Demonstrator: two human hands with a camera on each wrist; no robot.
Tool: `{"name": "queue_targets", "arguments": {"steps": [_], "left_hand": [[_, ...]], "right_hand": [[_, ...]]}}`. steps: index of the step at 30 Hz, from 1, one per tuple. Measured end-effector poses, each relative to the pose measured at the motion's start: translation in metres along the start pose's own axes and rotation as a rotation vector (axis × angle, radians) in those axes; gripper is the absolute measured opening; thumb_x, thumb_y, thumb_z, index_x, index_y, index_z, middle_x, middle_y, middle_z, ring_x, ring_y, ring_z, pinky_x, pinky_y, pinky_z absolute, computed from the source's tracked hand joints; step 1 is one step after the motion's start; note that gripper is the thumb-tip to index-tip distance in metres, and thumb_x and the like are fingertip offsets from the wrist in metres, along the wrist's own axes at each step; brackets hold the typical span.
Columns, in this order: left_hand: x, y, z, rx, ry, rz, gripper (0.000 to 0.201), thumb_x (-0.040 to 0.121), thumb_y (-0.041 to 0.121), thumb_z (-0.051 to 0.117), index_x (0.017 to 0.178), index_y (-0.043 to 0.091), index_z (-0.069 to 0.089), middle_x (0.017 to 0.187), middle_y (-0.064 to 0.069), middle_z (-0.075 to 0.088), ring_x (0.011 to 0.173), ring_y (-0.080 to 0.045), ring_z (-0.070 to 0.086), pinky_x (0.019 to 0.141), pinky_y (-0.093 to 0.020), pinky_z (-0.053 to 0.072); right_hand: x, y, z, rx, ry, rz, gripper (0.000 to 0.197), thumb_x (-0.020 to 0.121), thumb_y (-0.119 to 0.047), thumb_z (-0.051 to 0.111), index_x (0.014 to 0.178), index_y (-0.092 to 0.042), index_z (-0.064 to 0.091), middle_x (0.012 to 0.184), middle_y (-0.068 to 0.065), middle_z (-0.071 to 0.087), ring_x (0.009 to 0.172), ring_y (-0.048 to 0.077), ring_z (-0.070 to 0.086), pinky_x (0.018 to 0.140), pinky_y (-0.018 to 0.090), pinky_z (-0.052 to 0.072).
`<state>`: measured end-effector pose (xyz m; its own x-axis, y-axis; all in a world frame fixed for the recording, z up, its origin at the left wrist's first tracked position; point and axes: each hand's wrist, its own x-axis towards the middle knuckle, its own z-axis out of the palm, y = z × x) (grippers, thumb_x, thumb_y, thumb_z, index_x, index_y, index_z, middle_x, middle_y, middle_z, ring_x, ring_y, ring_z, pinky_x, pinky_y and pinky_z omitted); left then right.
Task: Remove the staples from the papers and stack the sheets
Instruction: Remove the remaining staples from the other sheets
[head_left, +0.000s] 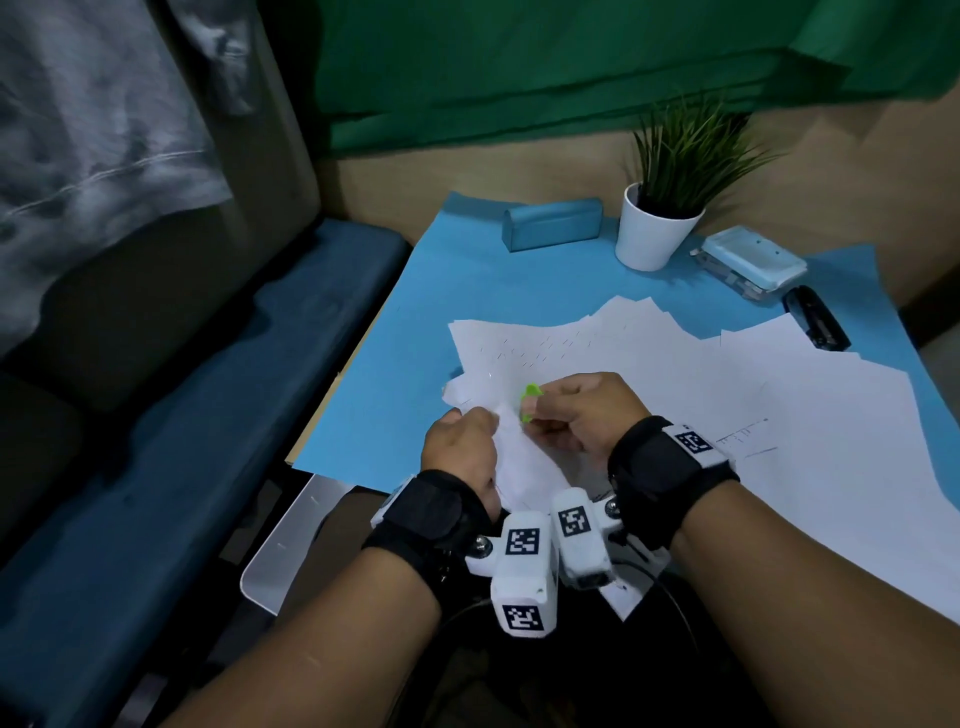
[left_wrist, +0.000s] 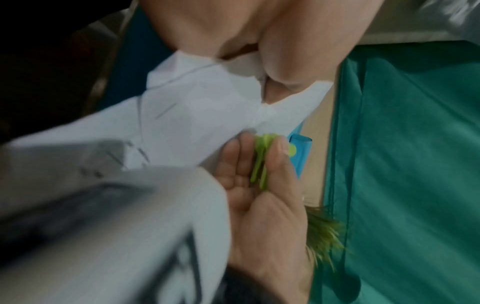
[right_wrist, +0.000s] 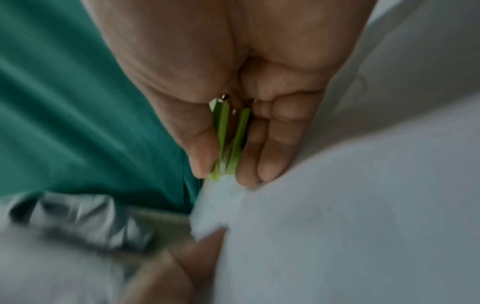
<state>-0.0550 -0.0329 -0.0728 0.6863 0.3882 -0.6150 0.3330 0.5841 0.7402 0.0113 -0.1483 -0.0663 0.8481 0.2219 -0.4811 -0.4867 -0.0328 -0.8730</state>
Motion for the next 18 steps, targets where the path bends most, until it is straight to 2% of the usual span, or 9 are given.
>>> {"name": "queue_targets", "arguments": {"steps": [3, 6, 8, 9, 11, 13, 14, 16, 18], "left_hand": [[0.001, 0.004, -0.003, -0.041, 0.023, -0.035, 0.016, 0.094, -0.004, 0.049, 0.089, 0.003, 0.062, 0.077, -0.018, 0.066, 0.058, -0.027, 0.061, 0.050, -0.034, 0.056], [0.003, 0.004, -0.005, -0.025, 0.001, -0.041, 0.015, 0.093, -0.003, 0.049, 0.094, 0.004, 0.062, 0.074, -0.014, 0.067, 0.059, -0.027, 0.061, 0.052, -0.036, 0.057], [0.002, 0.003, -0.006, -0.009, -0.027, -0.032, 0.016, 0.092, -0.004, 0.049, 0.092, 0.005, 0.062, 0.063, -0.008, 0.067, 0.055, -0.025, 0.062, 0.053, -0.036, 0.056], [0.001, 0.004, -0.006, 0.004, -0.046, -0.025, 0.016, 0.092, -0.003, 0.049, 0.093, 0.005, 0.063, 0.063, -0.007, 0.068, 0.055, -0.025, 0.063, 0.054, -0.035, 0.056], [0.000, 0.006, -0.007, 0.018, -0.091, -0.009, 0.019, 0.092, 0.004, 0.052, 0.103, 0.001, 0.068, 0.077, -0.012, 0.072, 0.064, -0.028, 0.066, 0.059, -0.035, 0.057], [0.004, 0.009, -0.010, 0.029, -0.099, 0.004, 0.021, 0.092, 0.009, 0.056, 0.104, -0.001, 0.070, 0.088, -0.017, 0.074, 0.071, -0.030, 0.069, 0.063, -0.037, 0.057], [0.006, 0.010, -0.011, 0.036, -0.084, 0.012, 0.019, 0.092, 0.008, 0.056, 0.103, -0.002, 0.069, 0.088, -0.019, 0.073, 0.070, -0.030, 0.068, 0.061, -0.037, 0.057], [0.011, 0.013, -0.013, 0.056, -0.059, 0.037, 0.019, 0.090, -0.001, 0.055, 0.105, -0.005, 0.067, 0.086, -0.022, 0.069, 0.069, -0.032, 0.062, 0.059, -0.037, 0.053], [0.013, 0.012, -0.014, 0.107, -0.068, 0.057, 0.023, 0.087, -0.008, 0.054, 0.105, 0.000, 0.065, 0.085, -0.024, 0.063, 0.067, -0.031, 0.052, 0.057, -0.035, 0.042]], "right_hand": [[0.005, -0.001, -0.010, 0.121, 0.056, 0.027, 0.019, 0.081, 0.000, 0.072, 0.092, 0.012, 0.063, 0.075, 0.022, 0.060, 0.056, 0.023, 0.060, 0.052, 0.026, 0.057], [0.011, -0.001, -0.020, 0.069, 0.141, 0.004, 0.024, 0.081, -0.001, 0.073, 0.098, 0.013, 0.063, 0.072, 0.020, 0.062, 0.054, 0.021, 0.061, 0.055, 0.027, 0.059], [0.013, 0.000, -0.023, -0.033, 0.171, -0.010, 0.027, 0.076, -0.004, 0.079, 0.096, 0.009, 0.065, 0.070, 0.017, 0.063, 0.056, 0.022, 0.060, 0.066, 0.036, 0.061], [0.013, 0.000, -0.025, -0.139, 0.176, -0.031, 0.028, 0.073, -0.010, 0.083, 0.092, 0.005, 0.067, 0.069, 0.013, 0.063, 0.056, 0.021, 0.059, 0.068, 0.039, 0.060], [0.013, -0.004, -0.024, -0.462, 0.178, -0.126, 0.026, 0.069, -0.022, 0.085, 0.083, -0.006, 0.069, 0.069, 0.006, 0.064, 0.058, 0.019, 0.058, 0.066, 0.036, 0.056], [0.006, -0.012, -0.019, -0.798, 0.189, -0.246, 0.030, 0.070, -0.032, 0.083, 0.095, -0.020, 0.072, 0.087, -0.001, 0.068, 0.077, 0.015, 0.063, 0.073, 0.025, 0.048], [0.002, -0.015, -0.015, -0.911, 0.175, -0.300, 0.038, 0.070, -0.035, 0.082, 0.105, -0.021, 0.072, 0.097, -0.004, 0.069, 0.088, 0.014, 0.063, 0.078, 0.021, 0.044], [-0.006, -0.021, -0.005, -0.993, 0.125, -0.366, 0.044, 0.072, -0.035, 0.080, 0.113, -0.021, 0.071, 0.107, -0.006, 0.069, 0.100, 0.013, 0.061, 0.084, 0.020, 0.044], [-0.010, -0.024, 0.005, -1.032, 0.086, -0.397, 0.040, 0.073, -0.032, 0.078, 0.110, -0.018, 0.071, 0.108, -0.003, 0.070, 0.103, 0.016, 0.062, 0.089, 0.023, 0.047]]}}
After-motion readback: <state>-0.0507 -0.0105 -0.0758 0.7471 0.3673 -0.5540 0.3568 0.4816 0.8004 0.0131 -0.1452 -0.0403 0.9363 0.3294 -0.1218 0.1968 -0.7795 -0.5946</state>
